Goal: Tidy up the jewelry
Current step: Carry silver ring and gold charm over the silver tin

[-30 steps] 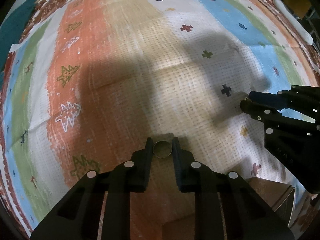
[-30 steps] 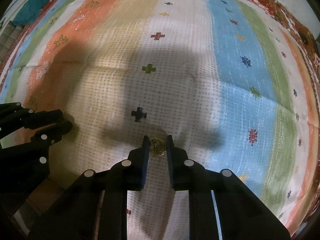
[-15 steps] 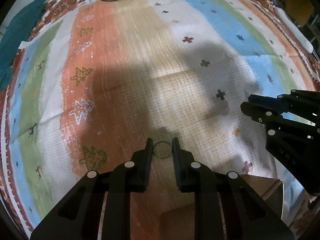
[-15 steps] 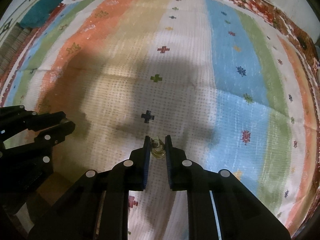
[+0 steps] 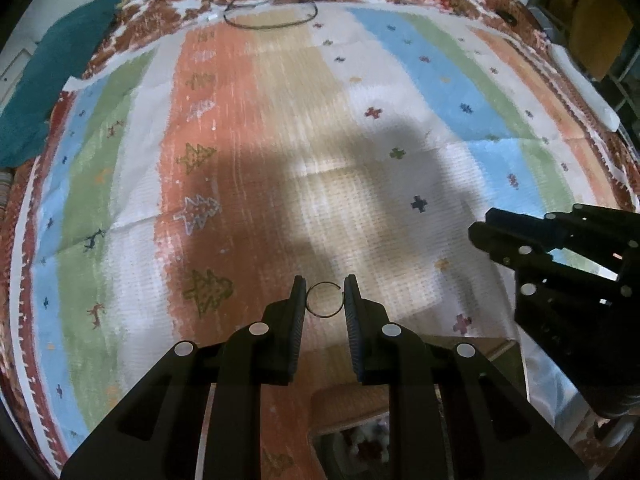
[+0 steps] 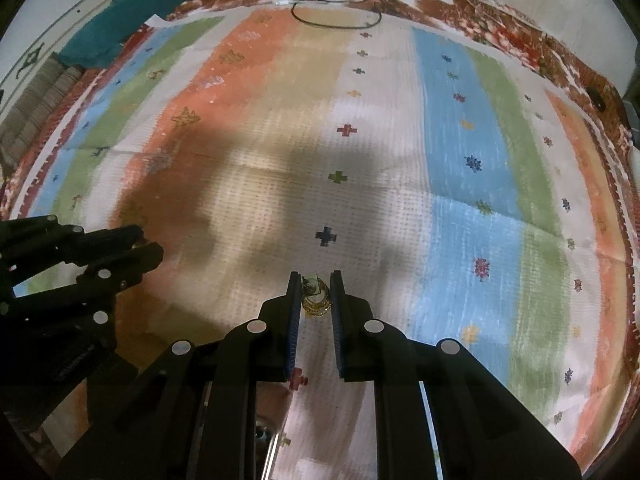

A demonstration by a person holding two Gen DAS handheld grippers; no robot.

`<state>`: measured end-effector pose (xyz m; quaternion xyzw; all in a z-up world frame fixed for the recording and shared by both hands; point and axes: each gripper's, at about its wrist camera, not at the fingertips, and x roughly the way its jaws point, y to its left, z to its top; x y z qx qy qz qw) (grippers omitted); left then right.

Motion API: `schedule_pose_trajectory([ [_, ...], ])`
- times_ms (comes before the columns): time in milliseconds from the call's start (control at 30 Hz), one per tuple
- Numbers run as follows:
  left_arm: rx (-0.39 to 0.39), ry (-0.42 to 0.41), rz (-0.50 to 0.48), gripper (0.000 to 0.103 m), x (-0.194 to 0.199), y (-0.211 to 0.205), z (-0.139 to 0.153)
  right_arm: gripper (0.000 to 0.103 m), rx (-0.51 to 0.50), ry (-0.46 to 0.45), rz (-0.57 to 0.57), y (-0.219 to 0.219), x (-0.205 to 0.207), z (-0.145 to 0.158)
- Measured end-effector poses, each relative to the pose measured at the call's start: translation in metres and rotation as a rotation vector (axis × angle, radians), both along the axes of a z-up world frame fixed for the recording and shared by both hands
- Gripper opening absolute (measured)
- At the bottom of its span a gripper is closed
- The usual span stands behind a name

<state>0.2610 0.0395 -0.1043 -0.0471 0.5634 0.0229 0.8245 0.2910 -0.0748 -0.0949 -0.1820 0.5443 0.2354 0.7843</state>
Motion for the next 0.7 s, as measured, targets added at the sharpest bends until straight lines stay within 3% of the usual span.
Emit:
schedule_pose_trajectory([
  [700, -0.031, -0.079, 0.015, 0.019, -0.039, -0.009, 0.034, 0.015, 0.061, -0.054, 0.009, -0.011, -0.041, 0.032],
])
